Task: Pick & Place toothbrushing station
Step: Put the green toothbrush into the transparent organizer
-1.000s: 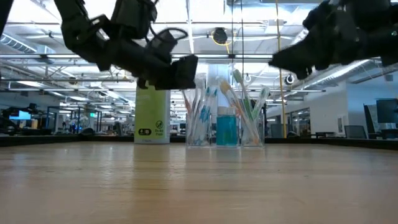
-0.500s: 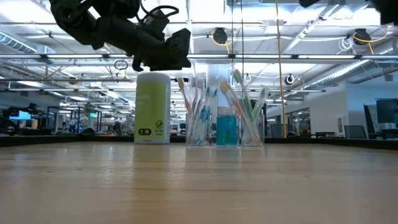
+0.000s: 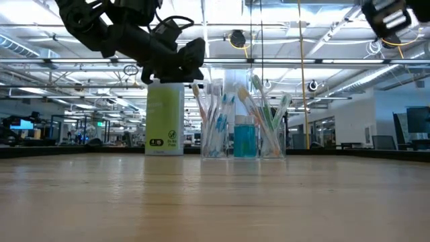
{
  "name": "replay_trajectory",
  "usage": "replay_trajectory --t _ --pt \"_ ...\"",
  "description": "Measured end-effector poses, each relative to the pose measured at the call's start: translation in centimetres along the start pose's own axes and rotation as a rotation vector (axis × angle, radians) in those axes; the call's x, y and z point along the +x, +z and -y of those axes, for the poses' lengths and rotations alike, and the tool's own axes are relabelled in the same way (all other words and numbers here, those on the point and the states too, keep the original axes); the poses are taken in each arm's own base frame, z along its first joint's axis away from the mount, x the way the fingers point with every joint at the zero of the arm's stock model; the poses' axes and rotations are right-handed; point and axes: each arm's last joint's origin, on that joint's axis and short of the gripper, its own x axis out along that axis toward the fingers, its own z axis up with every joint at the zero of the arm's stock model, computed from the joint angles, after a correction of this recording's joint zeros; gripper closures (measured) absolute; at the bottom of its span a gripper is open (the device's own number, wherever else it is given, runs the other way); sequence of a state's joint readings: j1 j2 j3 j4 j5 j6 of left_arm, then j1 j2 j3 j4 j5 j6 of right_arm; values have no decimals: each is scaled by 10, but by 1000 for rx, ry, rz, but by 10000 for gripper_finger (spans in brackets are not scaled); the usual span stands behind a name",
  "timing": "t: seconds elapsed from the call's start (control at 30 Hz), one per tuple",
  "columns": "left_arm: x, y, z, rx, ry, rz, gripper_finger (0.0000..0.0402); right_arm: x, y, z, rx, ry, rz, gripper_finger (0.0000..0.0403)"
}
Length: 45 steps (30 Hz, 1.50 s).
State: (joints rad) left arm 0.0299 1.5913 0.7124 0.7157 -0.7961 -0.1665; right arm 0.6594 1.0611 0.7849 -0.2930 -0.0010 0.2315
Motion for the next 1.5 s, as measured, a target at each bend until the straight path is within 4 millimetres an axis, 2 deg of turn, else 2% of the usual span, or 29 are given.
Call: replay_trajectory --t 0.13,0.3,0.47,0.6,0.73,0.93,1.07,1.23,1.5 --pt "1 -1 -1 -33 4 -8 245 4 -21 -6 -41 -52 -166 315" --pt "1 -1 -1 -78 5 -10 245 6 -47 -19 61 3 -430 320" --pt "1 -1 -1 -124 5 -10 245 19 -63 -33 142 66 -607 297" --pt "1 -1 -1 -144 5 -10 245 37 -68 -39 66 85 -620 269" --pt "1 -1 -1 -147 5 -10 245 52 -75 -48 -122 156 -626 256" --pt "1 -1 -1 -147 5 -9 245 70 -91 -61 -414 202 -641 261" --pt "1 -1 -1 -144 5 -9 245 80 -100 -63 -537 172 -663 270" --pt "1 -1 -1 -141 5 -9 245 84 -102 -63 -568 181 -666 295" --pt "1 -1 -1 -139 5 -11 245 84 -100 -64 -562 181 -633 377"
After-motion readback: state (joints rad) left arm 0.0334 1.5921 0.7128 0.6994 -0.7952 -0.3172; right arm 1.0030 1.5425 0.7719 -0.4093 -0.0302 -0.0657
